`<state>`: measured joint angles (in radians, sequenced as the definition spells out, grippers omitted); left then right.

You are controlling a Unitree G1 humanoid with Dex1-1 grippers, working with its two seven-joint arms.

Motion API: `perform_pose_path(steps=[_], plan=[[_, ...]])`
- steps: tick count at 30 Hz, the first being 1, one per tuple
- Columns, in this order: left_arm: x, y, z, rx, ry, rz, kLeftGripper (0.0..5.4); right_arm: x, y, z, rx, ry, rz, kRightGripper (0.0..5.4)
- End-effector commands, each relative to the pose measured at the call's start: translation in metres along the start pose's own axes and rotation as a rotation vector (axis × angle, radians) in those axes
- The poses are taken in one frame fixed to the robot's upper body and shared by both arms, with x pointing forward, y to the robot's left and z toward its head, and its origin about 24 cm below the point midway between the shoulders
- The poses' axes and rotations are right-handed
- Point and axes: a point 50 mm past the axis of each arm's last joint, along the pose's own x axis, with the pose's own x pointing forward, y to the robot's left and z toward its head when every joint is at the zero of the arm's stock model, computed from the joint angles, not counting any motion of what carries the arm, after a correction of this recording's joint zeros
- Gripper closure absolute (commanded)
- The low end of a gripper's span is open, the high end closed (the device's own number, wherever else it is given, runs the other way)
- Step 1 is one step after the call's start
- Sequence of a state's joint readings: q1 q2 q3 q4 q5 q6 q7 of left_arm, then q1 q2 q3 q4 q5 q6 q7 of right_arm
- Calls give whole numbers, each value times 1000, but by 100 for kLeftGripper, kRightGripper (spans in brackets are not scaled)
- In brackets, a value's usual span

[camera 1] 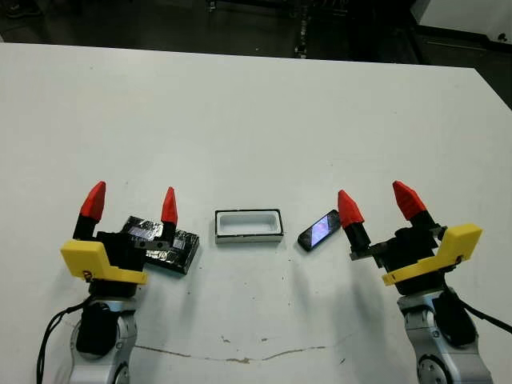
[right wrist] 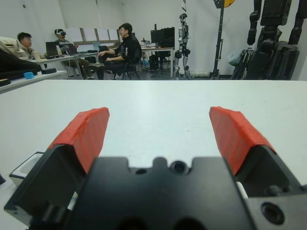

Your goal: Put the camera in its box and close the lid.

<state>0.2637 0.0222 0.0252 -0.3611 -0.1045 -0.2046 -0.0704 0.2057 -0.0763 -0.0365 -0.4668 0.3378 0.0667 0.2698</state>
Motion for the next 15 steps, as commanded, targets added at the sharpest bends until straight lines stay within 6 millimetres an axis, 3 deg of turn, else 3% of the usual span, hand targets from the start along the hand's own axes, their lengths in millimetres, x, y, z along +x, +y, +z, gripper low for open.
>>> perform_pose_path(steps=[1,11,15], plan=[[-1,1,0,12,13,-13,1,-1,-2,0,-8,5,4,0],[-3,0,-1,5,26,-16,1,-1,-6,0,-46,14,22,0],[-4,-1,0,12,26,-18,1,6,-19,12,-120,3,88,0]])
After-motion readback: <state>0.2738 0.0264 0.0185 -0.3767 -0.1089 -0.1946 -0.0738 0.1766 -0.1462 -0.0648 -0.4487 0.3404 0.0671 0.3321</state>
